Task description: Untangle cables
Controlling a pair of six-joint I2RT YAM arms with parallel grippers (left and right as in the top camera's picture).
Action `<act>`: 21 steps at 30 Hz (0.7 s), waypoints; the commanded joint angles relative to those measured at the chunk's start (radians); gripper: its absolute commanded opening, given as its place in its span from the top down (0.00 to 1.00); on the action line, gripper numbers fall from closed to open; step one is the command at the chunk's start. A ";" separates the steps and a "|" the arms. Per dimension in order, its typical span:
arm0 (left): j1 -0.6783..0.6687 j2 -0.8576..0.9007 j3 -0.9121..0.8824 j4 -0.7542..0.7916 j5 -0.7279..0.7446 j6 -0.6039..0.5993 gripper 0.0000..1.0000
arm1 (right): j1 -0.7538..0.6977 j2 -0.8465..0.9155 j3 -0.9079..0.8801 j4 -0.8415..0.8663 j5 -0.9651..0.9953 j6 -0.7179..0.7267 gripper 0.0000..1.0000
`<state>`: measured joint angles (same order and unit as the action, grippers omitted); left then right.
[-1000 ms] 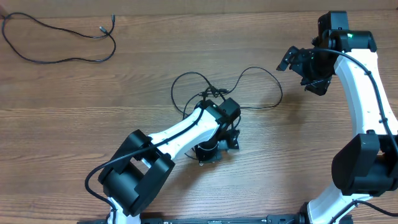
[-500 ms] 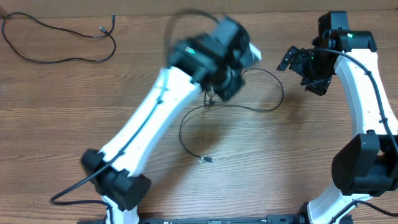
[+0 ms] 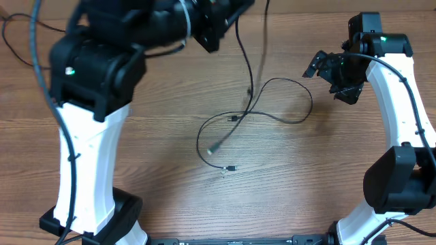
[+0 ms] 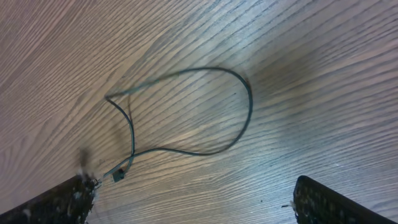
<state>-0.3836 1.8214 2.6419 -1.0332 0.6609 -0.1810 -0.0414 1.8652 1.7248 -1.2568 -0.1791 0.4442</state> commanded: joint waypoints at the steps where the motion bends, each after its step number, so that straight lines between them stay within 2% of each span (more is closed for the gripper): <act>1: 0.039 -0.007 0.033 0.031 0.064 -0.115 0.96 | -0.002 -0.022 -0.004 0.003 0.003 -0.001 0.00; 4: 0.061 -0.007 0.033 0.084 0.063 -0.120 0.96 | -0.002 -0.022 -0.004 0.003 0.003 -0.001 0.00; 9: 0.101 -0.009 0.033 0.282 0.059 -0.165 0.96 | -0.002 -0.022 -0.004 0.003 0.003 -0.001 0.00; 11: 0.134 -0.009 0.033 0.303 -0.014 -0.235 0.96 | -0.002 -0.022 -0.004 0.003 0.003 -0.001 0.00; 15: 0.188 -0.009 0.029 0.157 -0.170 -0.346 0.96 | -0.002 -0.022 -0.004 0.003 0.003 -0.001 0.00; 19: 0.238 -0.009 0.029 -0.042 -0.431 -0.461 0.96 | -0.002 -0.022 -0.004 0.003 0.003 -0.001 0.00; 21: 0.259 -0.009 0.029 -0.137 -0.578 -0.567 0.96 | -0.002 -0.022 -0.004 0.003 0.003 -0.001 0.00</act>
<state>-0.1558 1.8214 2.6637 -1.0969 0.3828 -0.5564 -0.0414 1.8652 1.7248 -1.2572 -0.1791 0.4442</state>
